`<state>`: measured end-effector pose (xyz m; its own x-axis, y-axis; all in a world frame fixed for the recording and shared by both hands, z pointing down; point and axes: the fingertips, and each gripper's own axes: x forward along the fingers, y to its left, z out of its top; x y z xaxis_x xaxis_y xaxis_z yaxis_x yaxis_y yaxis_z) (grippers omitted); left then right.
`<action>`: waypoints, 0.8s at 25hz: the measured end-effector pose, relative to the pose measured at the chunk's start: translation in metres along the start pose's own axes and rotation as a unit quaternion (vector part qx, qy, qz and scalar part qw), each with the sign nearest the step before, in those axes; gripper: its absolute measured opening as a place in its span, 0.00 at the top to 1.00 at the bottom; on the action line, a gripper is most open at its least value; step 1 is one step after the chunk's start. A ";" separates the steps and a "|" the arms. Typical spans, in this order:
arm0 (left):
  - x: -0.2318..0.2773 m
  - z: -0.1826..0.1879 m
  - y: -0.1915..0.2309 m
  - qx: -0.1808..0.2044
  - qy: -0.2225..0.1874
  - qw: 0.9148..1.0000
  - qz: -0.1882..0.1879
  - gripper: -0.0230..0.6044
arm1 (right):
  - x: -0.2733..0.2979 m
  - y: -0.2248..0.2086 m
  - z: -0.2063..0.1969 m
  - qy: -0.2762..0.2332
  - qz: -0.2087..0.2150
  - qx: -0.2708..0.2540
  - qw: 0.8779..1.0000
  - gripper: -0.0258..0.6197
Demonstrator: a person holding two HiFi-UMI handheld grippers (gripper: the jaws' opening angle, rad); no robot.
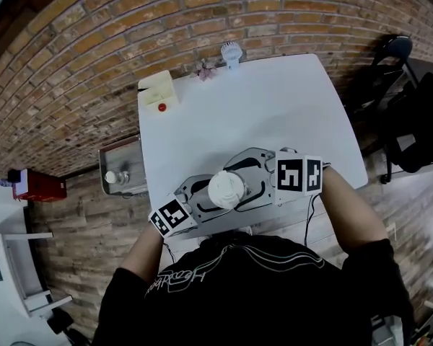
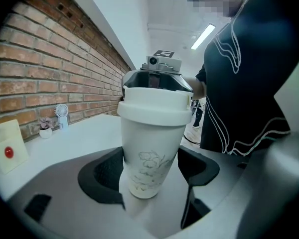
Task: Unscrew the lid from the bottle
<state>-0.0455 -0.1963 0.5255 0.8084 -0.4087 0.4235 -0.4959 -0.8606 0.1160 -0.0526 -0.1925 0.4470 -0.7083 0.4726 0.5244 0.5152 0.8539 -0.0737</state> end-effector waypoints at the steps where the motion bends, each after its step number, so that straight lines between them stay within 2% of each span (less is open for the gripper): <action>1: 0.000 -0.001 0.000 0.000 0.000 1.000 -0.001 0.40 | 0.001 0.000 0.000 -0.002 -0.003 0.004 1.000 0.41; 3: 0.001 -0.002 -0.001 -0.001 -0.001 1.000 -0.004 0.40 | 0.001 0.002 -0.001 -0.004 -0.007 0.016 1.000 0.41; 6: 0.001 -0.002 0.000 0.000 0.001 1.000 -0.008 0.40 | -0.001 0.004 0.001 -0.002 -0.017 0.030 0.999 0.35; 11: -0.001 -0.003 0.002 -0.002 0.007 1.000 -0.010 0.40 | -0.005 0.003 0.011 -0.016 -0.080 0.059 0.995 0.35; 13: 0.001 -0.003 0.002 -0.003 0.011 1.000 -0.009 0.40 | -0.010 0.003 0.011 -0.016 -0.122 0.075 0.990 0.32; 16: 0.002 -0.002 0.002 -0.005 0.011 1.000 -0.011 0.40 | -0.017 0.001 0.010 -0.024 -0.212 0.104 0.971 0.32; 20: 0.001 -0.002 0.003 -0.006 0.006 1.000 -0.013 0.40 | -0.018 0.006 0.010 -0.056 -0.322 0.155 0.932 0.32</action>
<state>-0.0462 -0.1986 0.5280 0.8173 -0.3818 0.4316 -0.4779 -0.8676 0.1373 -0.0417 -0.1939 0.4282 -0.8770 -0.1557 0.4547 -0.1874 0.9820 -0.0251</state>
